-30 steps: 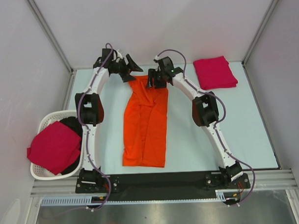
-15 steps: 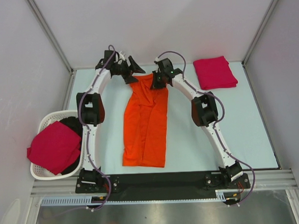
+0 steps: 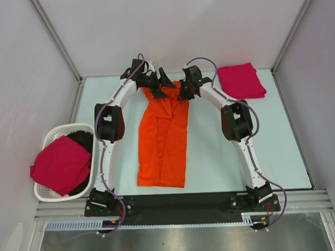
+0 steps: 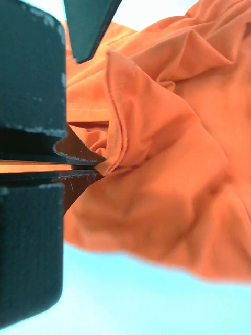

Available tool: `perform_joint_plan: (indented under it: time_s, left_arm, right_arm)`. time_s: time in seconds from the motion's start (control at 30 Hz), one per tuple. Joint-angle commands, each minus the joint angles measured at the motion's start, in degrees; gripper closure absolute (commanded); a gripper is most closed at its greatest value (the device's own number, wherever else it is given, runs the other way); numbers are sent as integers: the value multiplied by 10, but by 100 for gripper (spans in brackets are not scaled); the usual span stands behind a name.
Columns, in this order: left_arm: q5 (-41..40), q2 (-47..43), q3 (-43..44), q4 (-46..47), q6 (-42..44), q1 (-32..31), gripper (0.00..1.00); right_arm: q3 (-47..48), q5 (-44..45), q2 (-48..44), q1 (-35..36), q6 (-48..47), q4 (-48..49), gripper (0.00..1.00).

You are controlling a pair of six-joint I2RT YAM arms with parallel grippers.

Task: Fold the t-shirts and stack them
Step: Rotate the tshirt 90 degrees

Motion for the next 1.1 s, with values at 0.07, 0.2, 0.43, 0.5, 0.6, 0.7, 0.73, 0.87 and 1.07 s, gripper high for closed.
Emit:
perform_joint_plan:
  time_s: [0.07,0.2,0.43,0.5,0.6,0.7,0.73,0.87,1.07]
  left_arm:
    - [8,-6,1,8,1,8,14]
    - [7,-4,1,8,1,8,14]
    - [8,-11,9,8,1,9,13]
    - [8,-12,11,8,1,9,13]
    - [8,-15,12,8,1,9,12]
    - [9,-17,13,8,1,9,11]
    - [10,-17,13,9,1,9,11]
    - [7,-16,12,8,2,10,9]
    - [-27,0,13,-21,19,10,8]
  right_arm:
    - [-79,58,-97,-16,13,72,100]
    - [-77,48,-83,-19,17,57,100]
    - [4,100,-19,-14,30,-57,100]
    - [19,120,0,-17,41,-97,95]
    - [41,121,11,-21,49,-125,71]
    - [43,122,6,-25,59,-130,71]
    - [46,120,8,-25,66,-132,71]
    - [48,116,0,-26,73,-124,73]
    - [39,93,-11,-22,67,-82,83]
